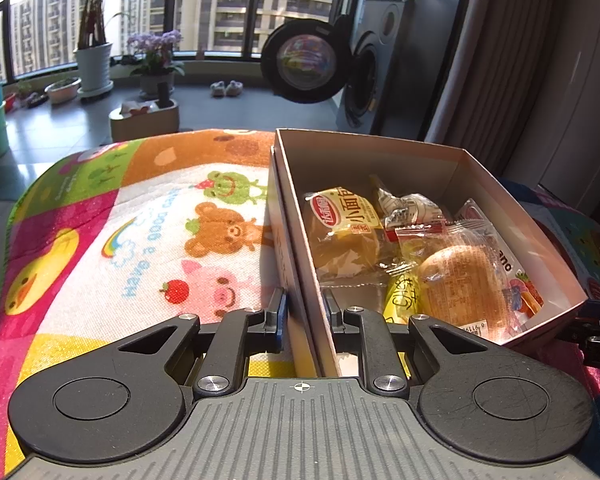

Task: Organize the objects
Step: 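Grasp the green-topped clear snack packet with the right gripper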

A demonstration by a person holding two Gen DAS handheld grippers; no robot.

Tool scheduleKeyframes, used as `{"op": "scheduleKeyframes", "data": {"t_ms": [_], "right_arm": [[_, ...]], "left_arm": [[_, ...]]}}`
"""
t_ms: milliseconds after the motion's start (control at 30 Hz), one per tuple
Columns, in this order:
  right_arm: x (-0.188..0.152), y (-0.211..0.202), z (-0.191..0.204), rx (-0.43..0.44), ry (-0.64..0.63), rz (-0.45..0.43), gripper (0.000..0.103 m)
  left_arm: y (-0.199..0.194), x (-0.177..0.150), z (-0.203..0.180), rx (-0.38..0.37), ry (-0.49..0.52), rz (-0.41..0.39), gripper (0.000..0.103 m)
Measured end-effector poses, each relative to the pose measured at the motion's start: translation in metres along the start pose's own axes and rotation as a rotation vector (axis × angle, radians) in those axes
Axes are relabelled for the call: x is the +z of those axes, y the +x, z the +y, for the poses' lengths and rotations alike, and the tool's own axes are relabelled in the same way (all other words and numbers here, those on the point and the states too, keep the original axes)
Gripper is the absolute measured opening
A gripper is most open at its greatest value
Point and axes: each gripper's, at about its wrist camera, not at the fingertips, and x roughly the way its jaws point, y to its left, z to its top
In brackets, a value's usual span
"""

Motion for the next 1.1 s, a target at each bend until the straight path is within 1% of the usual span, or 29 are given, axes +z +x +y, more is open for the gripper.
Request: {"op": "scheduleKeyframes", "data": {"t_ms": [33,167,233,300,433,467,633,700,733,767,833,900,967,1100], "right_arm": [[0.0,0.001,-0.003,-0.028,0.011,0.005,0.05],[-0.003,0.0,-0.023,-0.136,0.075,0.017,0.05],[-0.006,-0.007,-0.035,-0.148,0.103,0.005,0.05],[-0.008,-0.017,-0.045,-0.137,0.128,-0.009,0.05],[0.0,-0.021,-0.057,-0.057,0.216,0.002,0.059],[0.005,-0.018,-0.058,-0.042,0.238,0.002,0.061],[0.044,0.015,-0.048,-0.01,0.267,-0.009,0.061],[0.058,0.034,-0.04,-0.023,0.253,-0.004,0.055],[0.063,0.043,-0.036,-0.039,0.236,0.001,0.05],[0.066,0.051,-0.034,-0.051,0.223,0.014,0.044],[0.067,0.063,-0.033,-0.042,0.215,0.051,0.038],[0.06,0.063,-0.033,-0.026,0.205,0.062,0.038],[0.052,0.054,-0.031,-0.011,0.162,0.065,0.038],[0.024,0.022,-0.02,0.045,0.035,0.099,0.038]], "left_arm": [[0.0,0.0,-0.001,0.001,0.001,0.0,0.019],[0.0,0.0,0.0,0.0,0.001,0.0,0.019],[0.0,0.0,-0.001,0.001,0.001,0.0,0.019],[0.0,0.0,-0.001,0.003,0.002,0.0,0.019],[0.0,-0.001,-0.003,0.008,0.002,-0.002,0.019],[0.0,-0.001,-0.003,0.009,0.002,-0.001,0.019],[-0.001,-0.001,-0.006,0.021,0.011,0.0,0.018],[-0.001,-0.001,-0.006,0.023,0.011,0.002,0.018],[-0.001,-0.001,-0.006,0.024,0.012,0.004,0.018],[-0.001,-0.001,-0.006,0.024,0.014,0.005,0.018],[-0.001,-0.001,-0.006,0.021,0.015,0.007,0.018],[-0.001,0.0,-0.005,0.017,0.015,0.008,0.018],[-0.001,0.0,-0.005,0.017,0.015,0.007,0.018],[0.0,-0.001,-0.006,0.018,0.014,0.005,0.018]]}}
